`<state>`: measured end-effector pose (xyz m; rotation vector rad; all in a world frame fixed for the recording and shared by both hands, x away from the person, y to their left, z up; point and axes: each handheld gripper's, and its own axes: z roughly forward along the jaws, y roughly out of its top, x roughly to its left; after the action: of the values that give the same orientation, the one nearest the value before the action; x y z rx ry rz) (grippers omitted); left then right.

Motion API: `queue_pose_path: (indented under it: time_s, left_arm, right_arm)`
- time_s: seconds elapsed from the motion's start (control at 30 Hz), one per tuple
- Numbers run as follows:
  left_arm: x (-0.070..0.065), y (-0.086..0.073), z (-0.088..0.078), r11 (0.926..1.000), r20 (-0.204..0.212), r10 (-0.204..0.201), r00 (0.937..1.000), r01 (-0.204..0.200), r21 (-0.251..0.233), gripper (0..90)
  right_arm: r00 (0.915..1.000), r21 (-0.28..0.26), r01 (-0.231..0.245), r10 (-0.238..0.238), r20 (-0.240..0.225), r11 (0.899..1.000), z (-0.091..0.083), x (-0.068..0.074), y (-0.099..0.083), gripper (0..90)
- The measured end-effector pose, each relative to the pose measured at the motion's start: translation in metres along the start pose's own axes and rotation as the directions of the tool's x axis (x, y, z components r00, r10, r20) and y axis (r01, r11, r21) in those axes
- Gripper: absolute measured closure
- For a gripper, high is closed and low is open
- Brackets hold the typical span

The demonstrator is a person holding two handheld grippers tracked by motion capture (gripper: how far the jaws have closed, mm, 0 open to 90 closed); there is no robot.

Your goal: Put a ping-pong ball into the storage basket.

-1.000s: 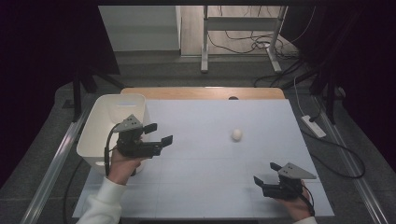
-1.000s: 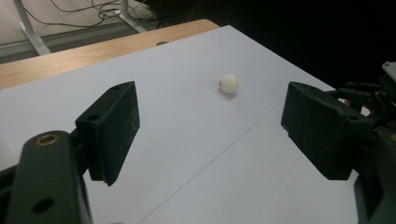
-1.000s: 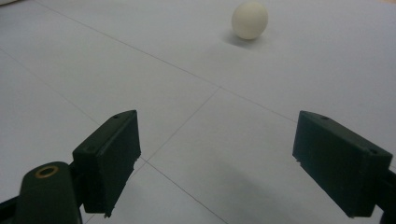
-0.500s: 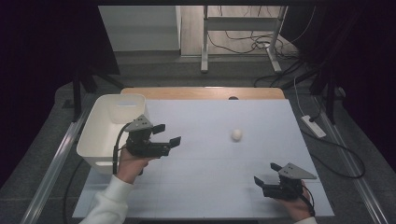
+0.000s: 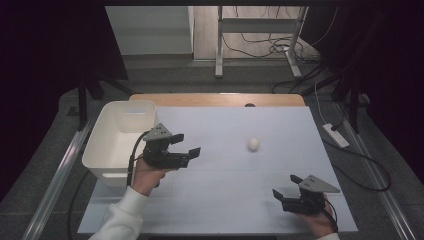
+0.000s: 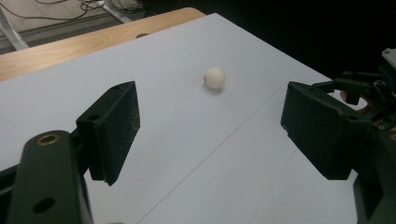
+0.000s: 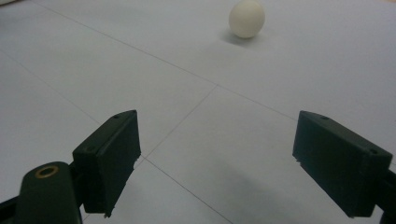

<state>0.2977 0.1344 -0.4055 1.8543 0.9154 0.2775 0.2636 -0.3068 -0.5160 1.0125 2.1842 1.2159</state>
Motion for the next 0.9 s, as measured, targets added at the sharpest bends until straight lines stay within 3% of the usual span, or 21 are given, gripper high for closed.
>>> queue_pose_path:
  time_s: [0.7, 0.9]
  left_arm:
    - [-0.013, -0.005, 0.022, 0.9986, 0.004, 0.042, 0.9991, -0.042, 0.033, 20.7]
    - [-0.016, -0.009, 0.026, 0.9958, -0.004, 0.071, 0.9975, -0.071, 0.058, 20.5]
  right_arm:
    - [1.0, 0.003, -0.001, 0.001, 0.004, 1.0, -0.001, -0.001, -0.001, 15.0]
    - [1.0, 0.004, -0.003, 0.003, 0.005, 1.0, -0.002, -0.001, -0.001, 15.0]
